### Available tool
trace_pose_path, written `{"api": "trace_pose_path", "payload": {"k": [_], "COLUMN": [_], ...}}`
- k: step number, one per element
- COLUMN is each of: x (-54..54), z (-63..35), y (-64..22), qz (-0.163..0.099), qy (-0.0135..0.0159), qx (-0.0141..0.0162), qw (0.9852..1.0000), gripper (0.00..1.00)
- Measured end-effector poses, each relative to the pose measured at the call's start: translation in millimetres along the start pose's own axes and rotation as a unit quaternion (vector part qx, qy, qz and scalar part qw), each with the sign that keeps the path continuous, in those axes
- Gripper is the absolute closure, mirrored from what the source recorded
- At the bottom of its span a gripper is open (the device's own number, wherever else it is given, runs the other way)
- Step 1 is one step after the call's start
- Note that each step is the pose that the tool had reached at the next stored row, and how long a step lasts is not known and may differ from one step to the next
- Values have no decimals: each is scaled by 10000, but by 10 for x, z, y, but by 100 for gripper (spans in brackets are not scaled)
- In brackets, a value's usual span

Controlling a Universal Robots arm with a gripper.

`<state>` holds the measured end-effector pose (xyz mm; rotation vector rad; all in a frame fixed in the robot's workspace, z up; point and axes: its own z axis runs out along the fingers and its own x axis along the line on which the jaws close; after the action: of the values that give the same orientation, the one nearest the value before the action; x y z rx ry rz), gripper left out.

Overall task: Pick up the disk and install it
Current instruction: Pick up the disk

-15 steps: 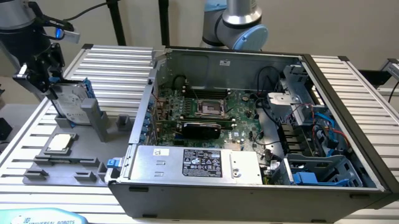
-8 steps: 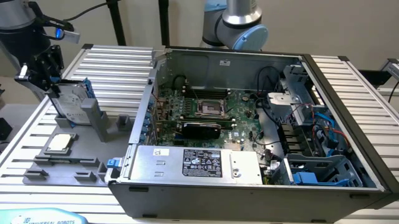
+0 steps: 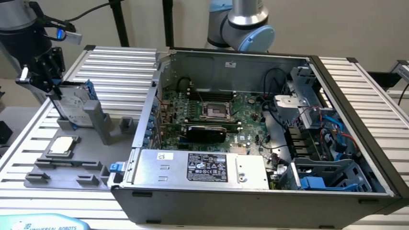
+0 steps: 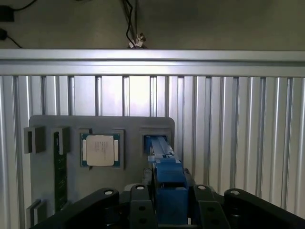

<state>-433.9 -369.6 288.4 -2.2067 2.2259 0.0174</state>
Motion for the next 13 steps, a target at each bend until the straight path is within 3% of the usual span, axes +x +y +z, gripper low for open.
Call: {"api": "trace_pose_path", "payload": {"k": [1,13], "x": [0,43], "z": [0,0], "y": [0,0], "qz": [0,0], "qy": [0,0], "qx": [0,0], "qw": [10000,10000], "gripper": [67,67]}}
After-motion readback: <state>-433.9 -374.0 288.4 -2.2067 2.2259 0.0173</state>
